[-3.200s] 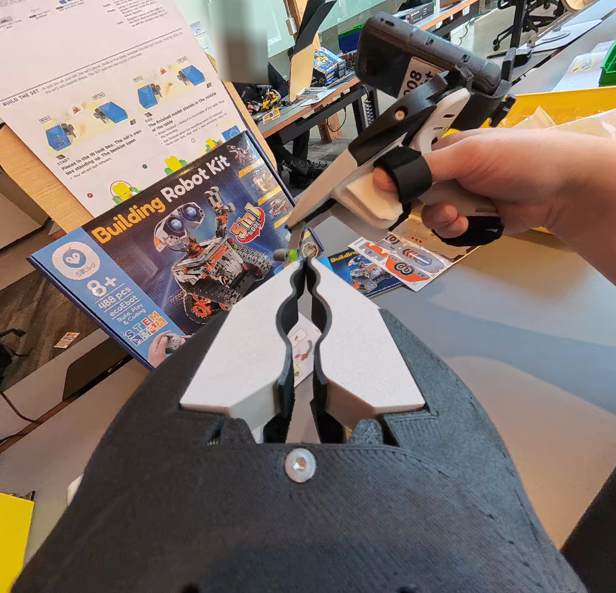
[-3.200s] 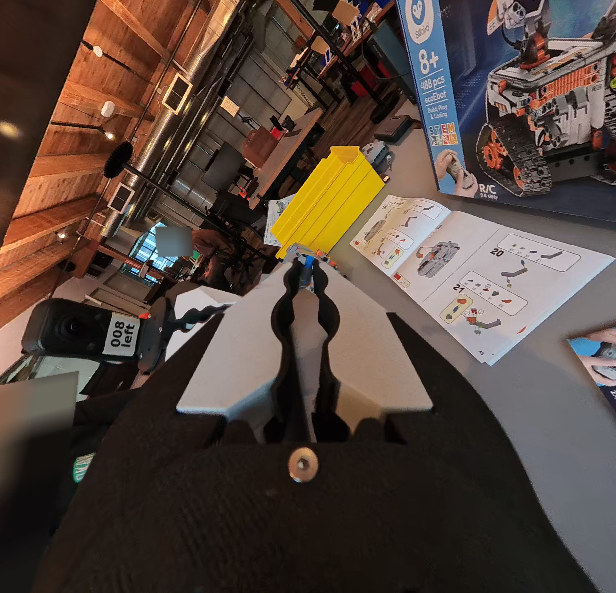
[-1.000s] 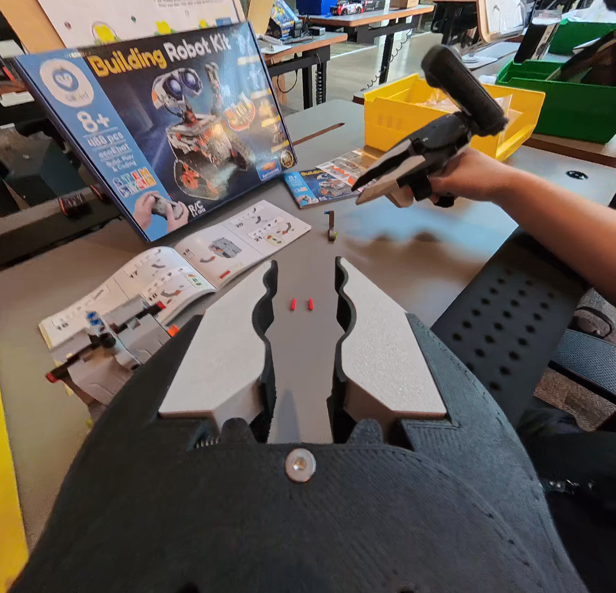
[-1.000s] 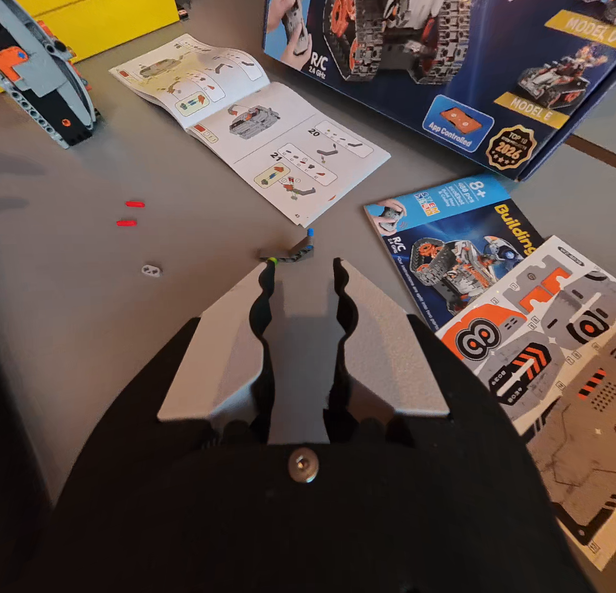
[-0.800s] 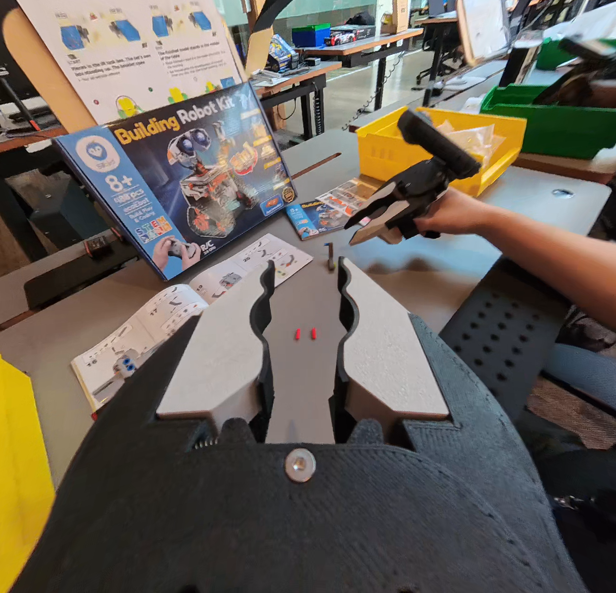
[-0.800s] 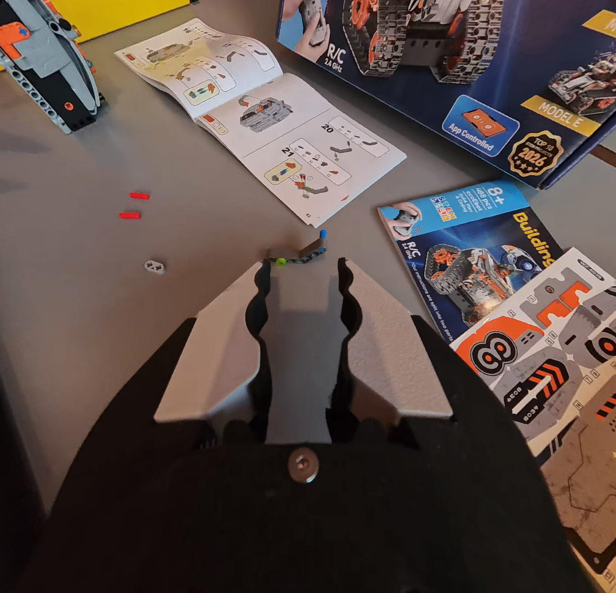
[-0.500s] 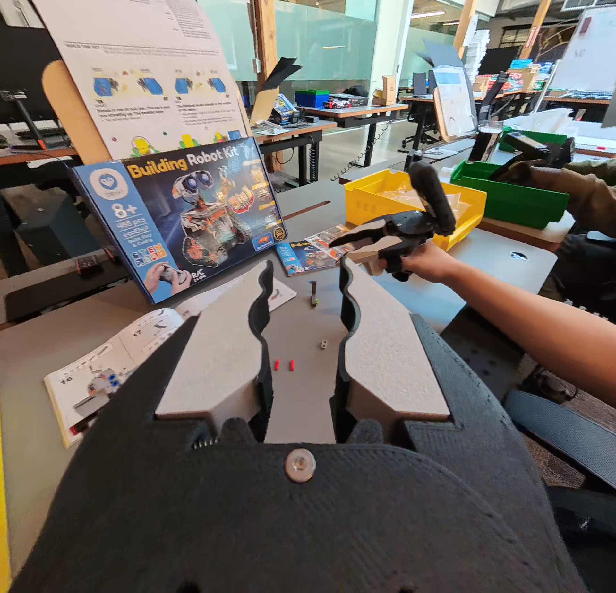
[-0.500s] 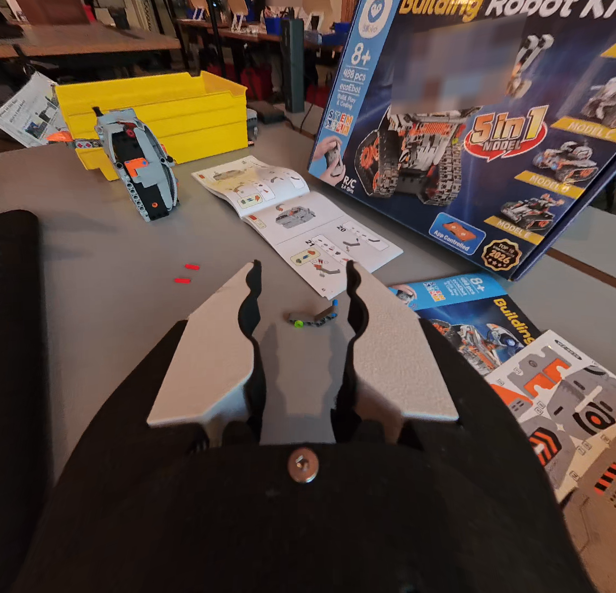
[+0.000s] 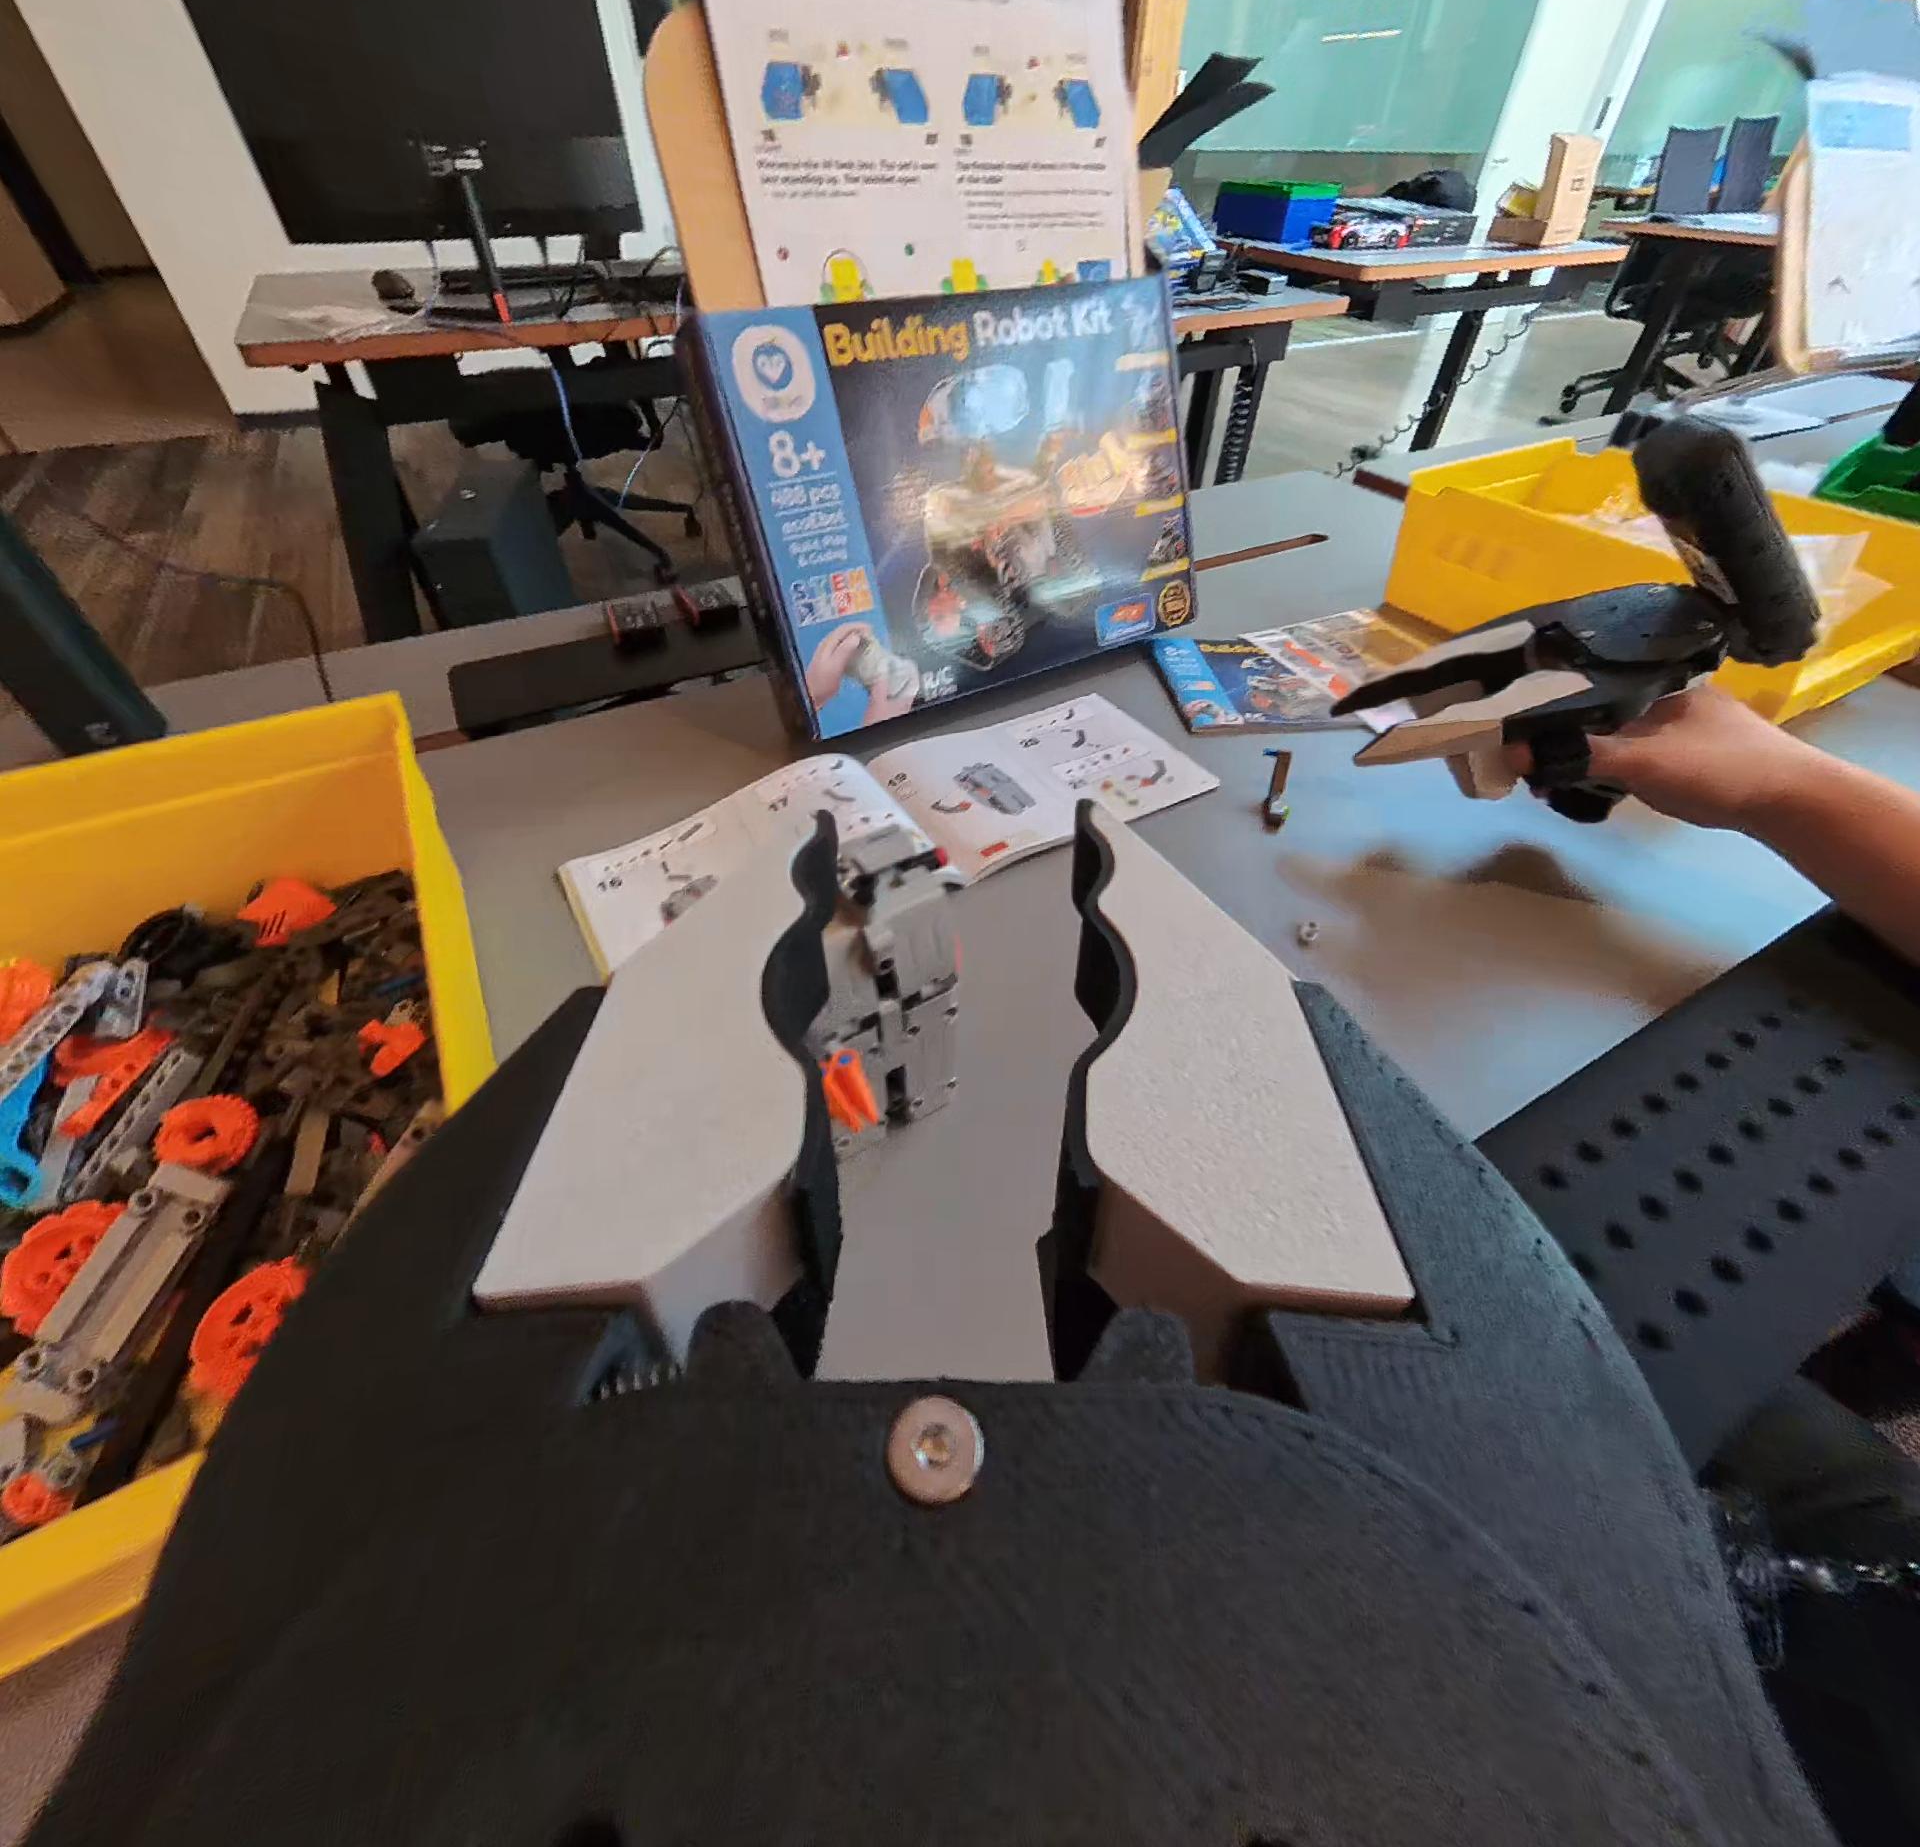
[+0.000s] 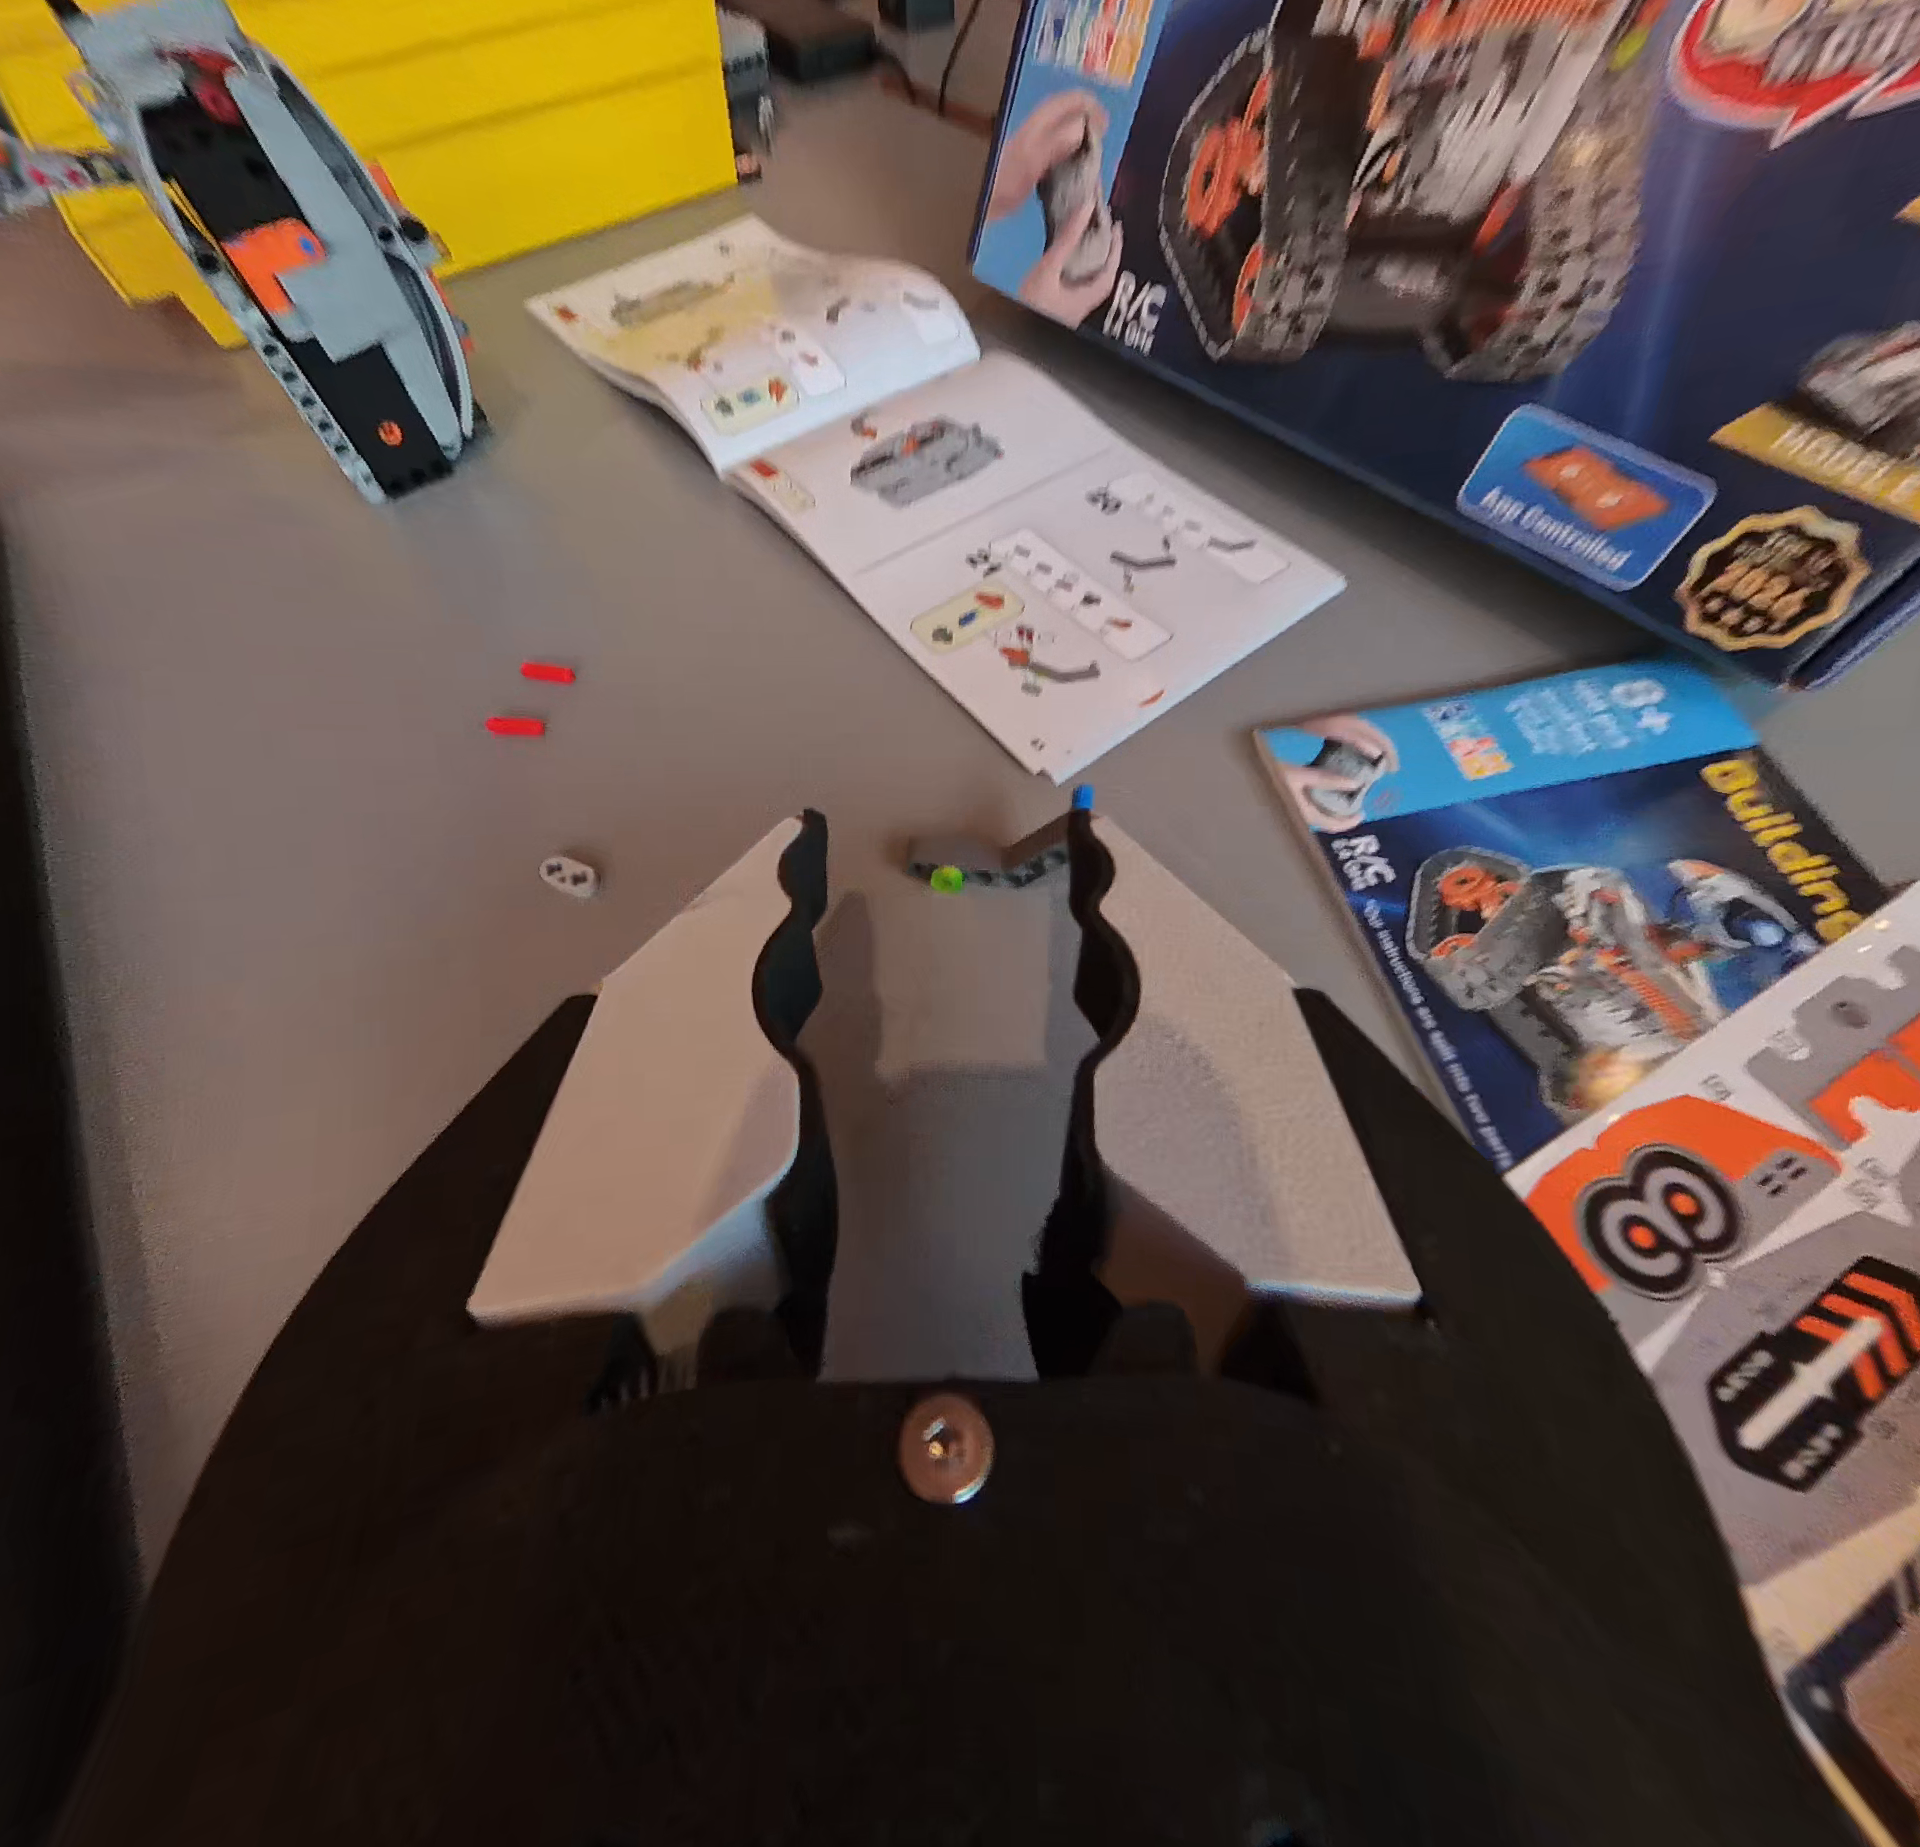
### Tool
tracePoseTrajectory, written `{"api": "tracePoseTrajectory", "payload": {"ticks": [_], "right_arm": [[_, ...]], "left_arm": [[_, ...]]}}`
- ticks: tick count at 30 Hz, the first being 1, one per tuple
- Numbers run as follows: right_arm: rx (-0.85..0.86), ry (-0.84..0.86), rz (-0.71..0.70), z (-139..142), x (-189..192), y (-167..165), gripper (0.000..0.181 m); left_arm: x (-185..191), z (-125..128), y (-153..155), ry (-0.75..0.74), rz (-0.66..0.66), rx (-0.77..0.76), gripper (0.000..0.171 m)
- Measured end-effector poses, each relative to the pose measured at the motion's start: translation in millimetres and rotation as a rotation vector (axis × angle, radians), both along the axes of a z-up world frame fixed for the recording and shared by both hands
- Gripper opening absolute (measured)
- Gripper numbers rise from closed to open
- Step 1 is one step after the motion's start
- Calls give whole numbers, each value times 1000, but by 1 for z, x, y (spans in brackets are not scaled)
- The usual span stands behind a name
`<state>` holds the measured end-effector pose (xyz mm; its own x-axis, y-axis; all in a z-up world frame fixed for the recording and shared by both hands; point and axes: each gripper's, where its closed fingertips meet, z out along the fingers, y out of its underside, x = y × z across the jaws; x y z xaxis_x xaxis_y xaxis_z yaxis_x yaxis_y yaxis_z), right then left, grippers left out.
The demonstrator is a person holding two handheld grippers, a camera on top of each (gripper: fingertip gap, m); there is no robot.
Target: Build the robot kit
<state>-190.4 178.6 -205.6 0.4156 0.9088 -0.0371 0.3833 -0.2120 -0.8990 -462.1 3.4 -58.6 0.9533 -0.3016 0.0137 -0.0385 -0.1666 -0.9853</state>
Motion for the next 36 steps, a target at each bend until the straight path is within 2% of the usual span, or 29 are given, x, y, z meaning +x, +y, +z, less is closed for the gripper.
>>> {"api": "tracePoseTrajectory", "payload": {"ticks": [3, 6, 10, 12, 14, 16, 17, 19, 22, 24, 27, 29, 33, 36], "right_arm": [[-40, -83, -48, -21, 0, 5, 43], [-45, -74, -98, -23, 4, 13, 43], [-48, -66, -145, -22, 13, 21, 40], [-30, -77, -162, -23, 16, 24, 38], [-14, -90, -179, -24, 18, 27, 38], [-24, -99, -181, -27, 18, 27, 38], [-29, -104, -185, -28, 19, 27, 38], [-24, -99, -196, -27, 20, 27, 38], [-7, -95, -209, -25, 25, 27, 38], [12, -93, -220, -23, 29, 29, 38], [21, -59, -229, -17, 30, 31, 37], [10, -50, -228, -18, 30, 32, 37], [18, -63, -221, -18, 28, 32, 37], [26, -75, -210, -19, 24, 31, 38]], "left_arm": [[-21, -13, -2, 30, 51, -17, 44], [-54, -9, -9, 38, 132, 4, 40], [-126, 7, -15, 96, 264, -25, 37], [-157, 8, -5, 153, 275, -113, 36], [-173, -17, 13, 225, 180, -374, 37], [-180, -44, 33, 273, 43, -610, 50], [-191, -54, 46, 300, 31, -680, 53], [-211, -80, 63, 332, 15, -817, 48], [-234, -111, 84, 342, 23, -939, 57], [-248, -126, 92, 339, 43, -1004, 65], [-259, -140, 92, 316, 62, -1093, 61], [-267, -146, 87, 354, 71, -1150, 61], [-268, -144, 96, 381, 72, -1110, 53], [-259, -139, 121, 277, 56, -1052, 70]]}}
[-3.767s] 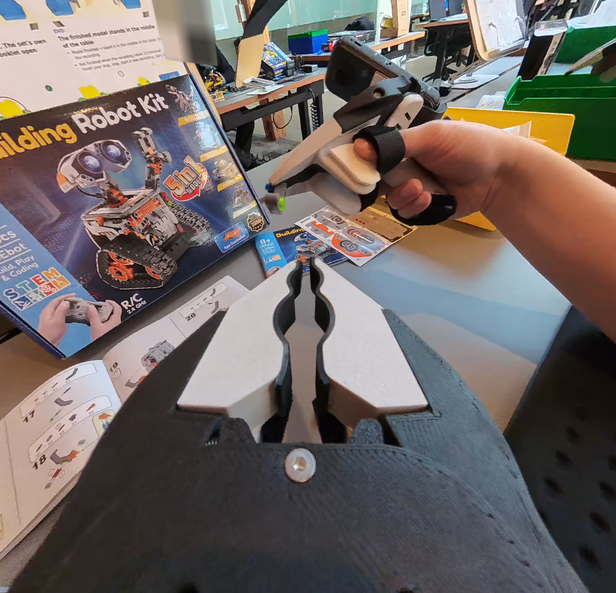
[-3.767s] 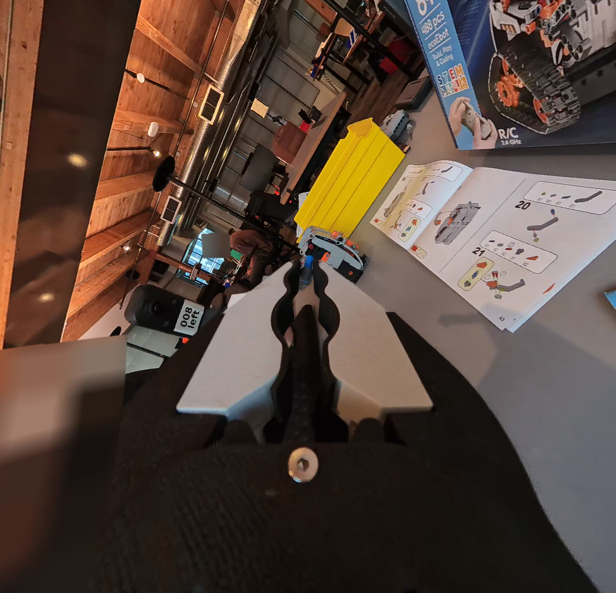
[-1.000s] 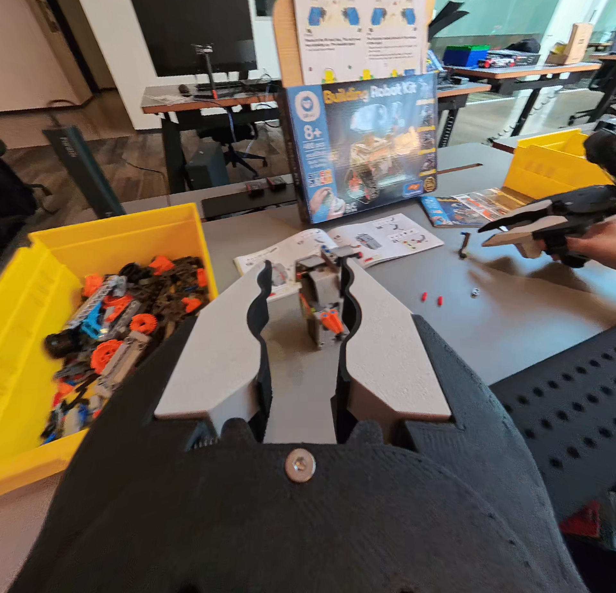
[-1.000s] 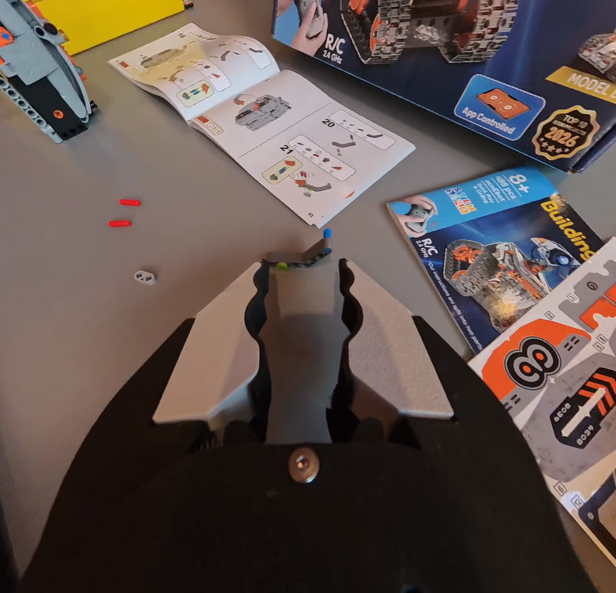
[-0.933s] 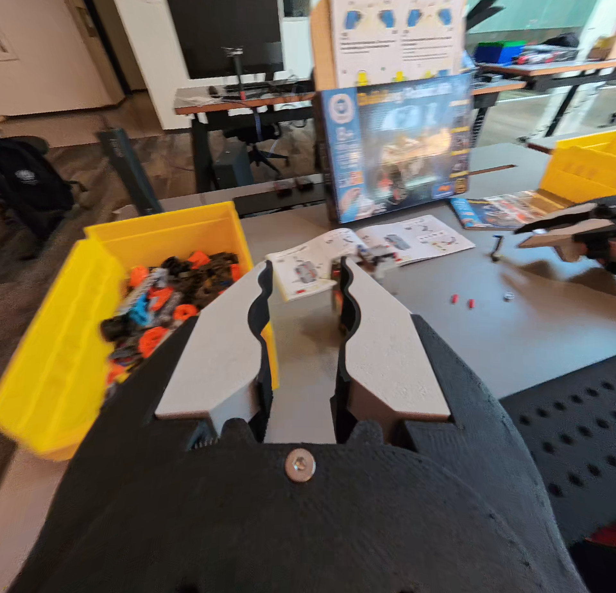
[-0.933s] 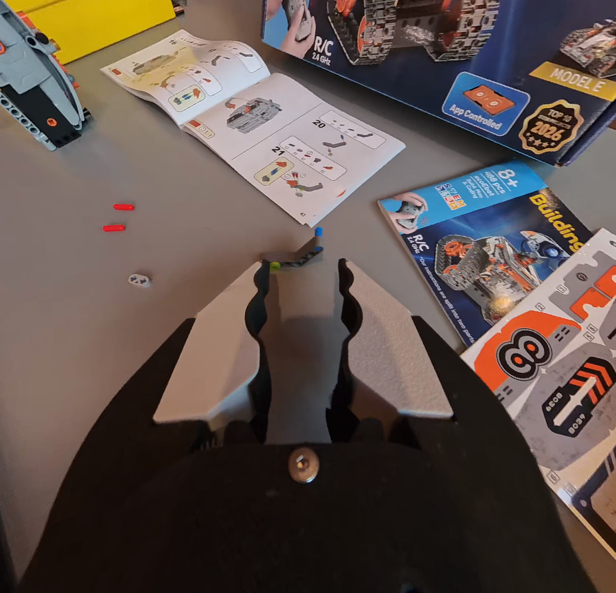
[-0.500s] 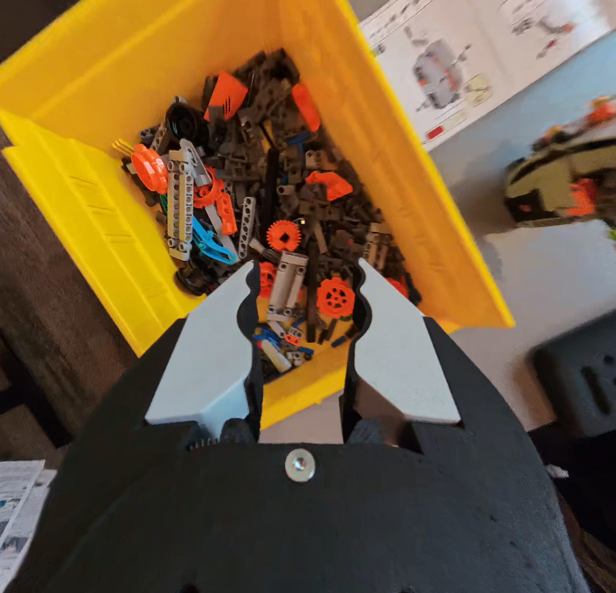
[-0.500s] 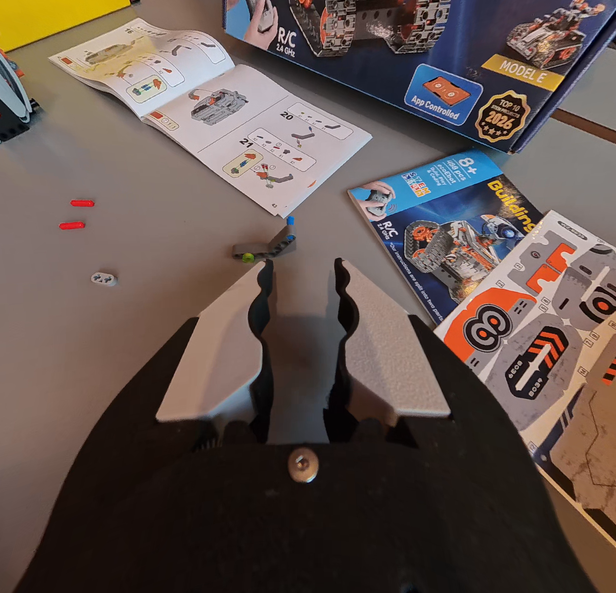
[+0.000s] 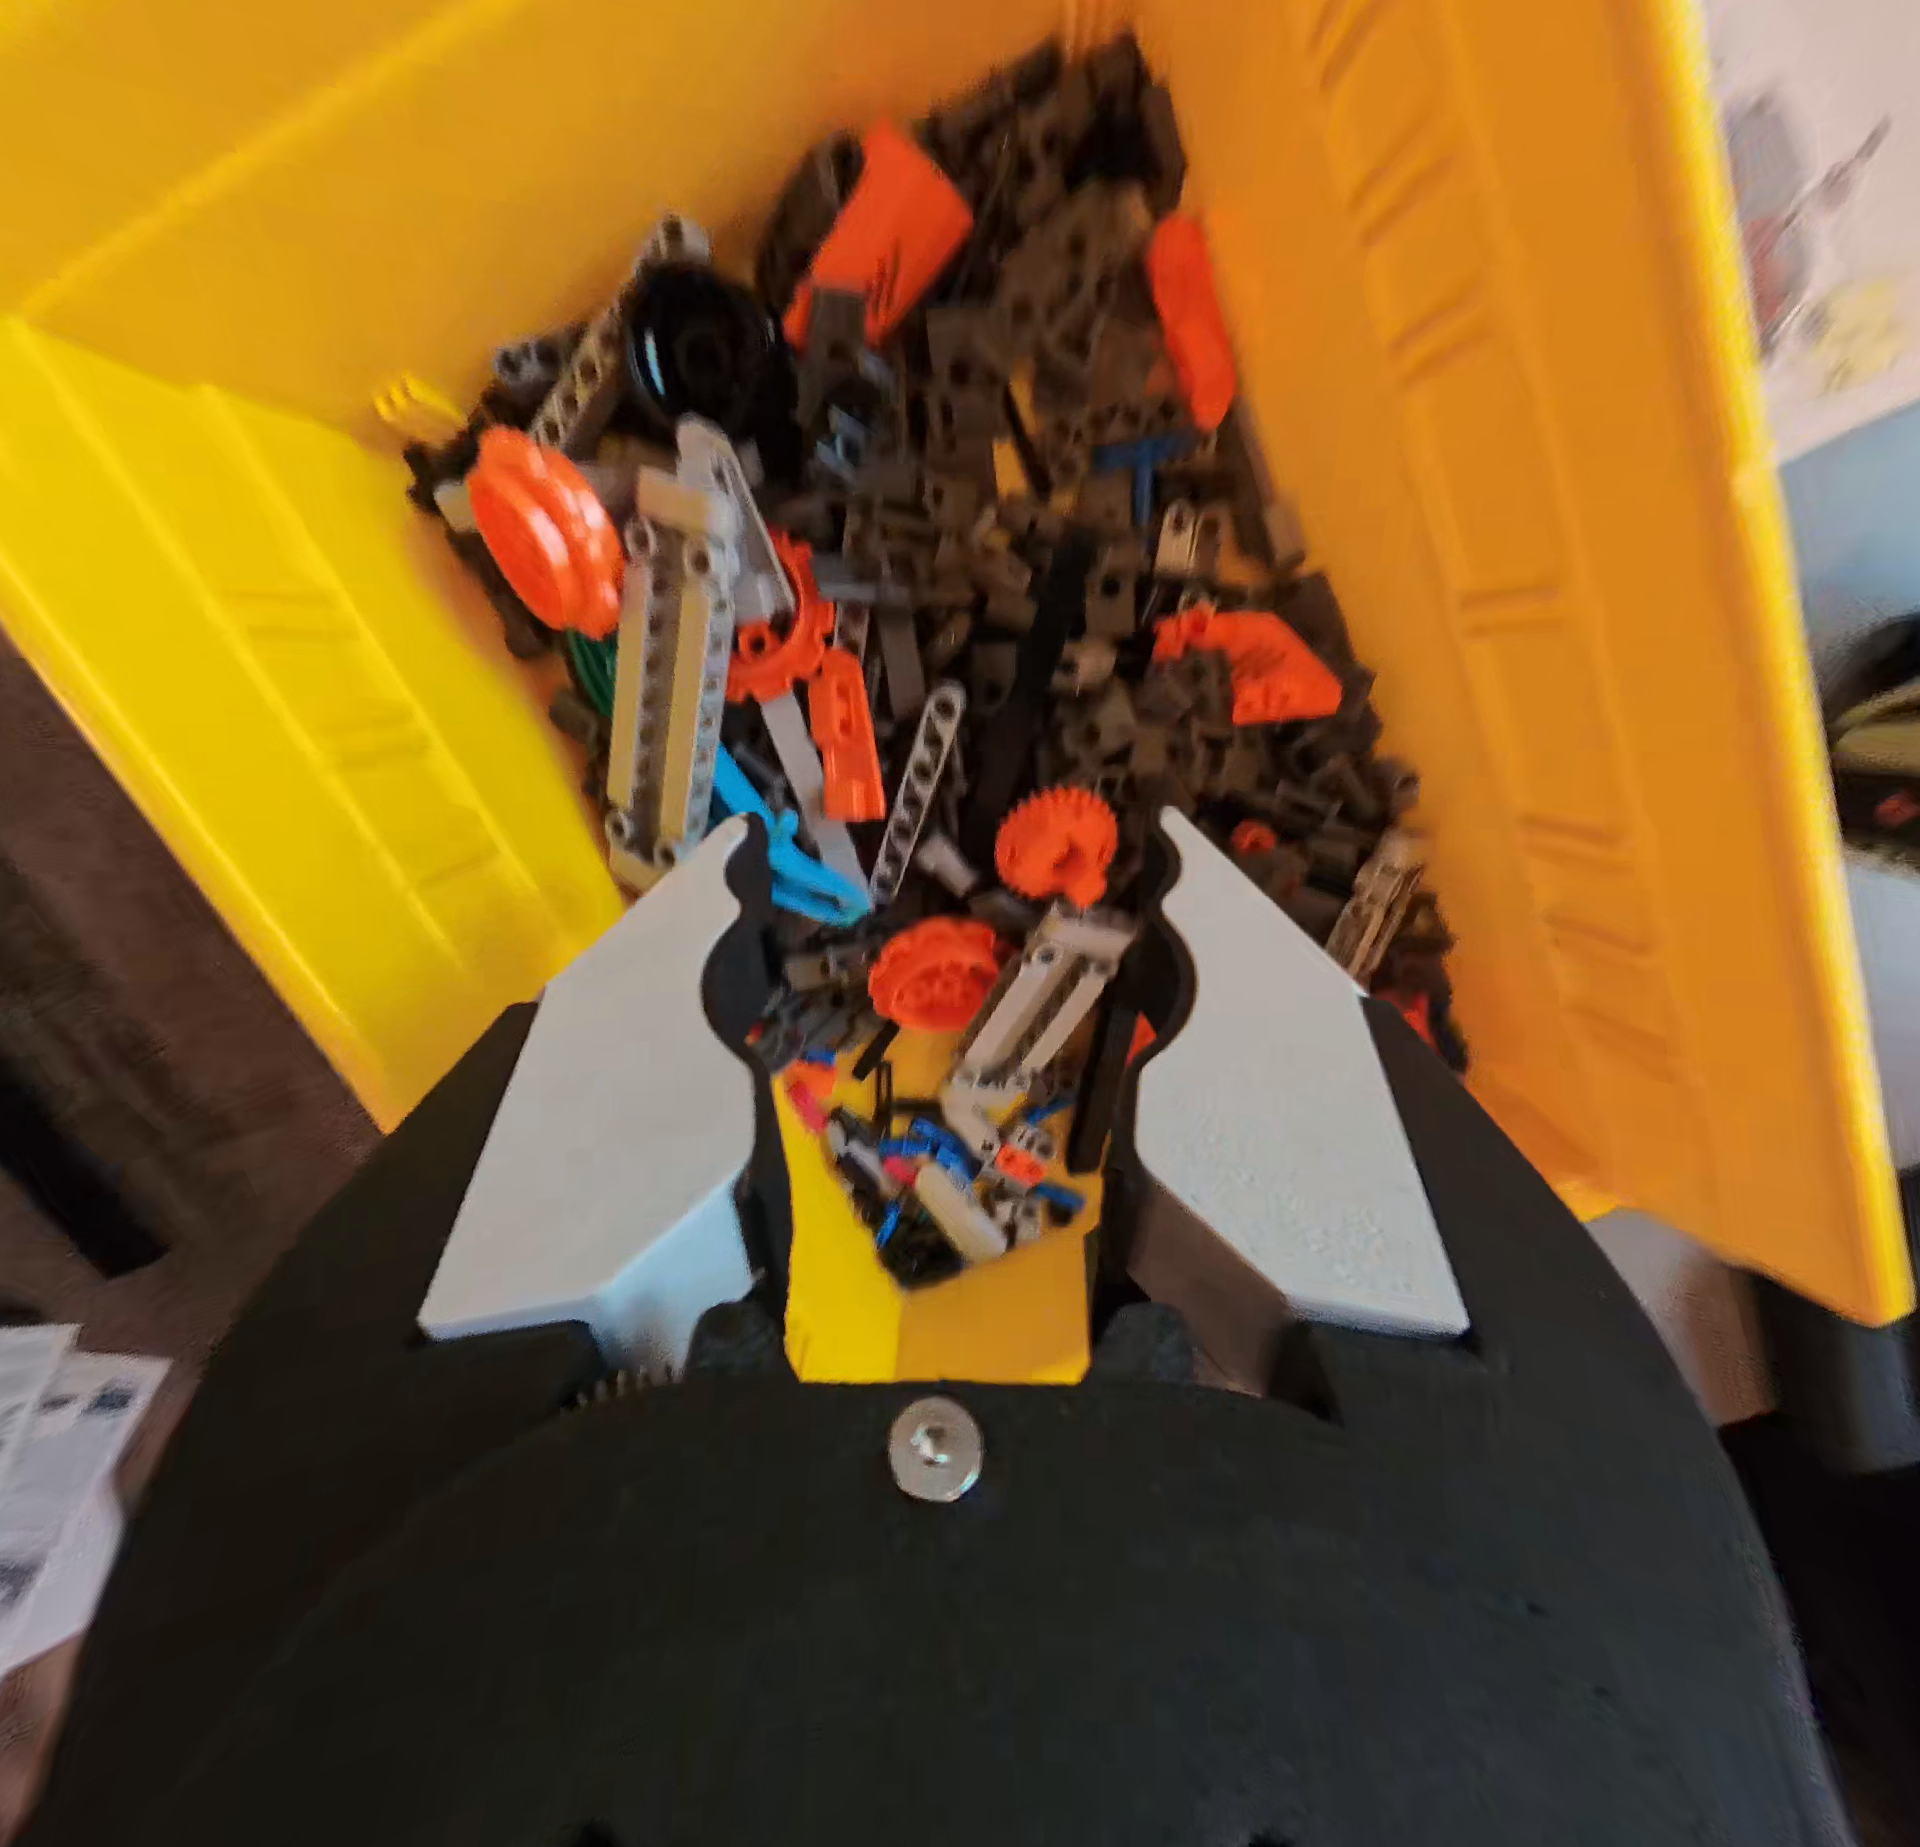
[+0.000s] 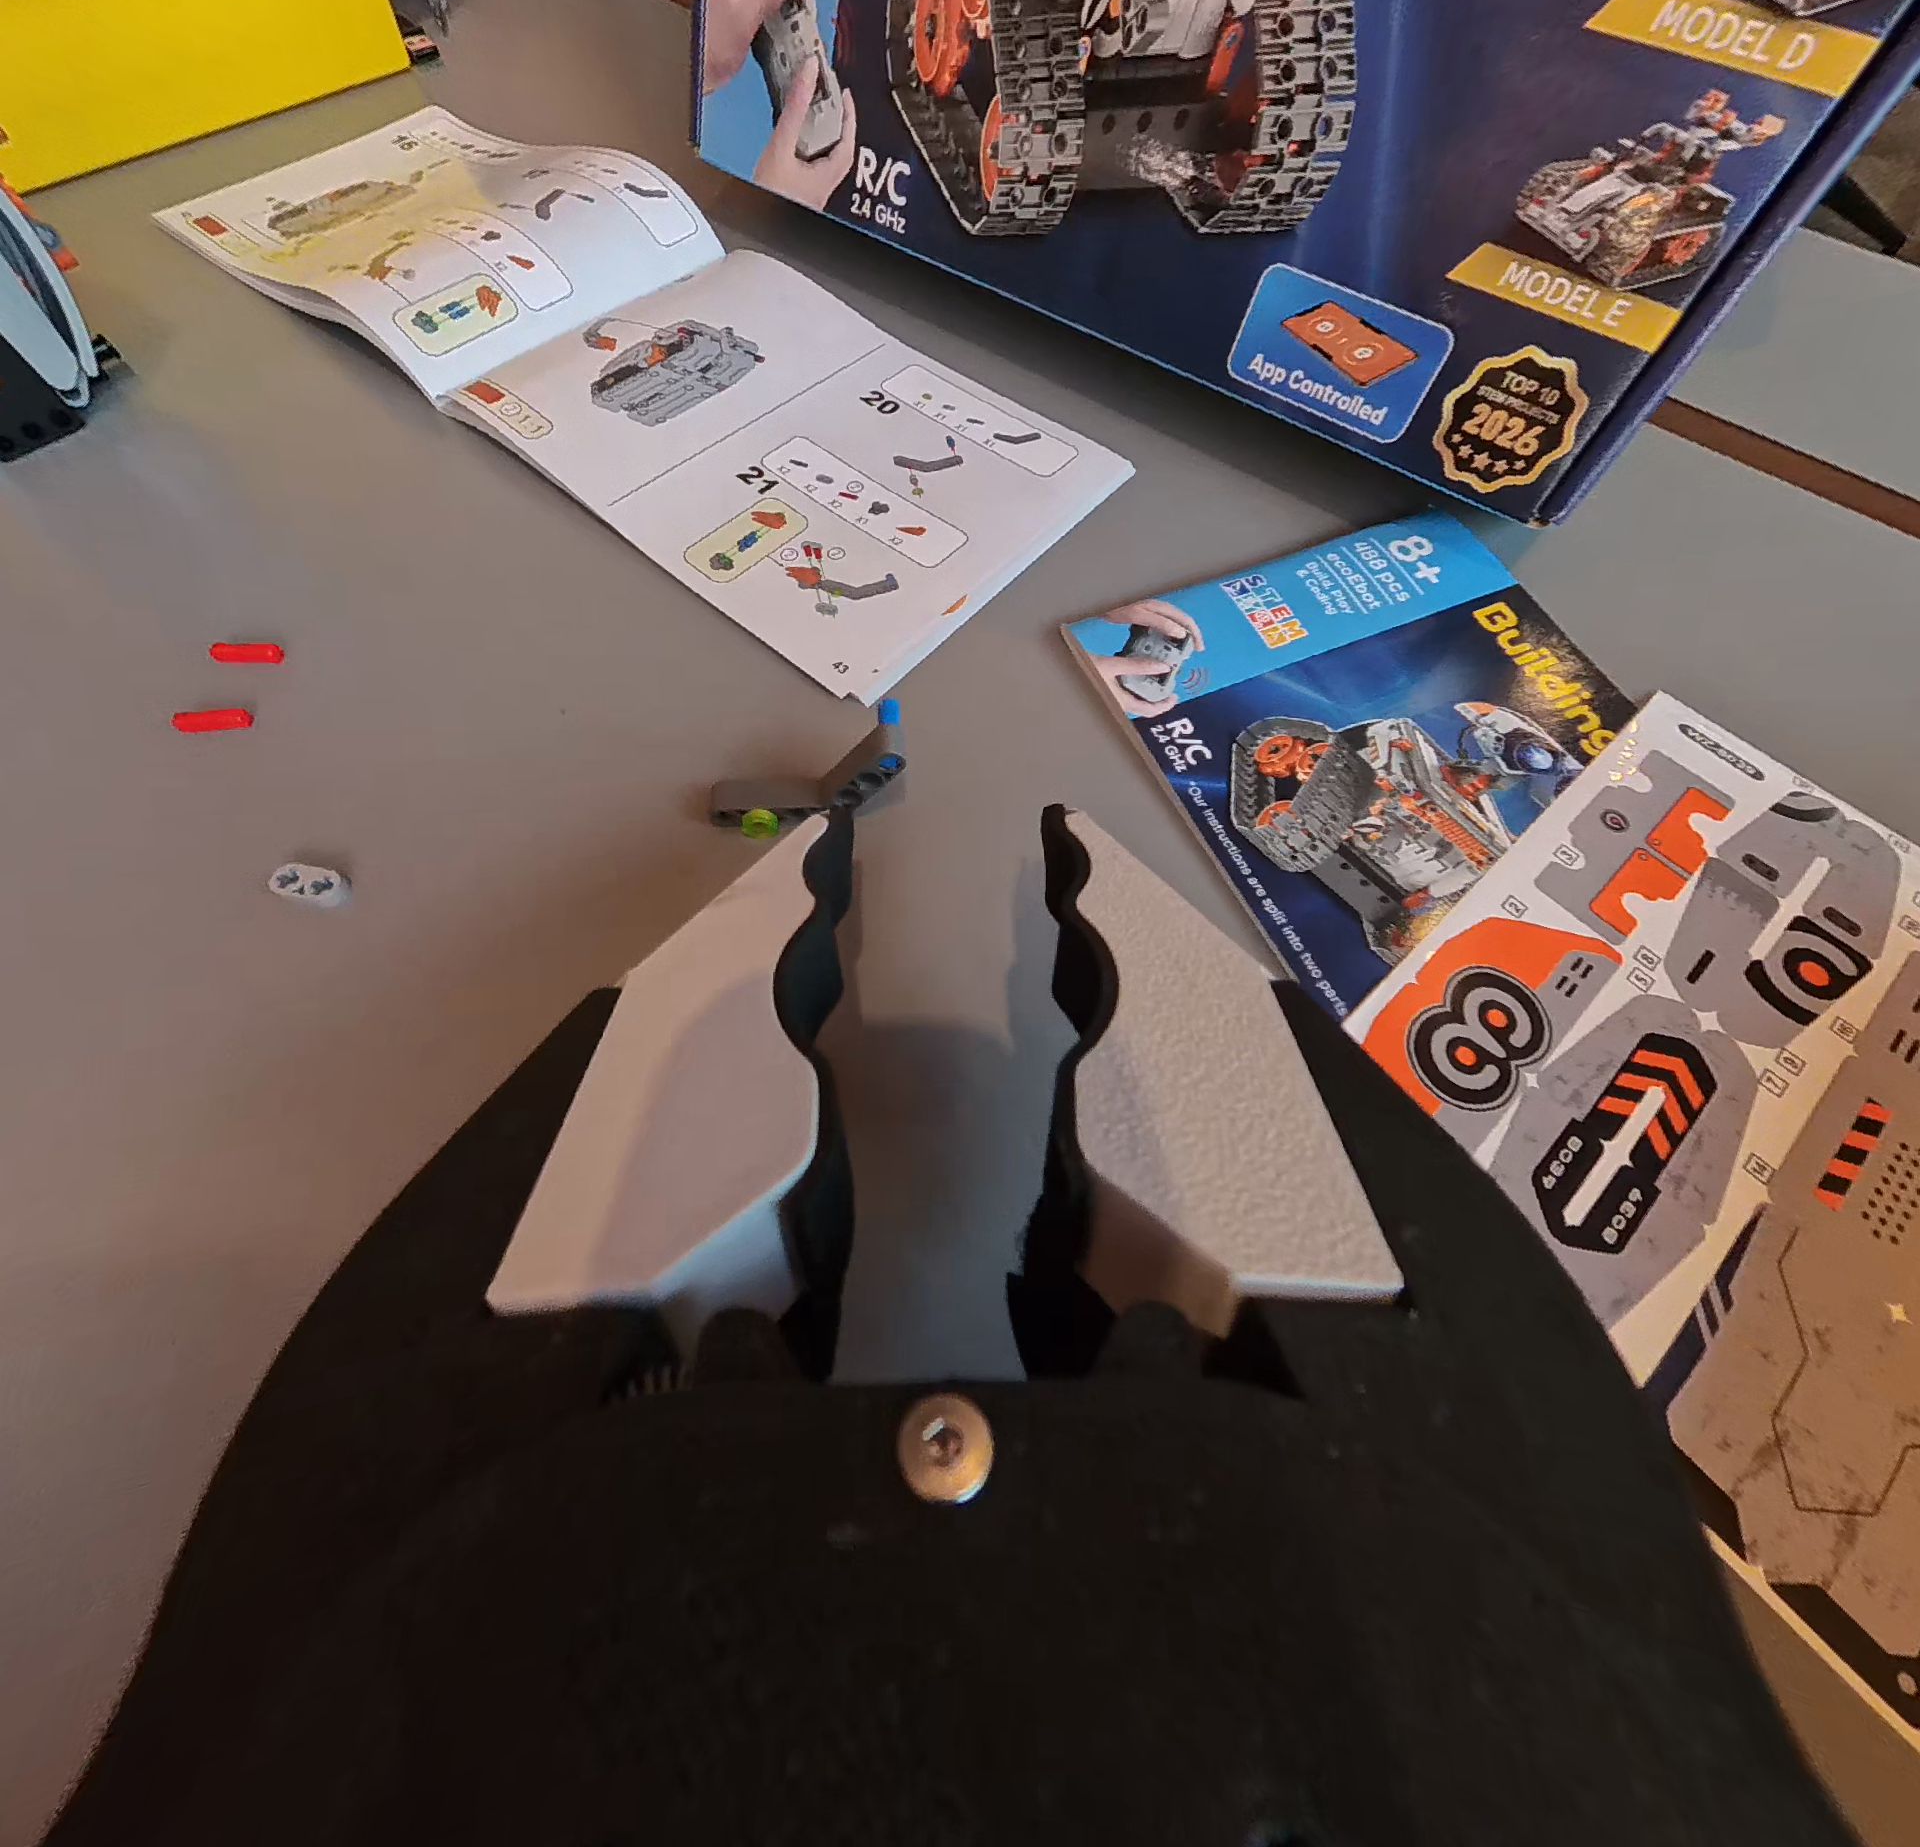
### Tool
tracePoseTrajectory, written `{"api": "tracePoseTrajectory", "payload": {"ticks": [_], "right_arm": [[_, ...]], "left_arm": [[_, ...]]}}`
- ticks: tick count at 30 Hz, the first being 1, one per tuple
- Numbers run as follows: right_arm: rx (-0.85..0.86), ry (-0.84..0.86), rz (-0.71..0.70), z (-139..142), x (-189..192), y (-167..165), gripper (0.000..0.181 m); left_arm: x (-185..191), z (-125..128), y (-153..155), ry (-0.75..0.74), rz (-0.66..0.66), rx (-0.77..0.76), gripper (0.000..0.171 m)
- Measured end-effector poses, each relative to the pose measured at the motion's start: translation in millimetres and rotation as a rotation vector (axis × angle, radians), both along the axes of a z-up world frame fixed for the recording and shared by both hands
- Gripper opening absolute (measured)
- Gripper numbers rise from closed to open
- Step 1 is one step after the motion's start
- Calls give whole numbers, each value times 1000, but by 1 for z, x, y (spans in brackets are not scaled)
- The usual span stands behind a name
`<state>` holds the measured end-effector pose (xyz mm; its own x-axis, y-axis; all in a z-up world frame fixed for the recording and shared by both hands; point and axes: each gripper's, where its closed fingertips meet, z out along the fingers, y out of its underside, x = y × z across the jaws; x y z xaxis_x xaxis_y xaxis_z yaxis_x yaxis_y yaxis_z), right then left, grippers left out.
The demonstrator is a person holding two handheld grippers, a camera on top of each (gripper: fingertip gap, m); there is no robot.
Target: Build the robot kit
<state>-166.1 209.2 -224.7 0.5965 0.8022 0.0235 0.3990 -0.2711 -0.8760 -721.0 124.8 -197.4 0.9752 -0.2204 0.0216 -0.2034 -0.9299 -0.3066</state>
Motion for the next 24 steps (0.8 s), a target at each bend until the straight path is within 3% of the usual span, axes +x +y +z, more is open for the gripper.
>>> {"api": "tracePoseTrajectory", "payload": {"ticks": [3, 9, 13, 18, 24], "right_arm": [[14, -13, 6, 0, -1, -1, 38], [28, 28, -35, 4, 5, 5, 37], [32, 161, -86, 20, 9, 15, 37], [-46, 533, -24, 56, 9, 5, 49], [1, 525, -11, 65, 13, 10, 50]], "left_arm": [[7, 8, 27, -92, 45, 46, 71], [10, -4, 42, -35, 22, -9, 73], [10, -18, 42, -11, 16, -47, 77], [5, -29, 35, 21, 31, -121, 79], [11, -26, 35, -1, 60, -112, 77]]}}
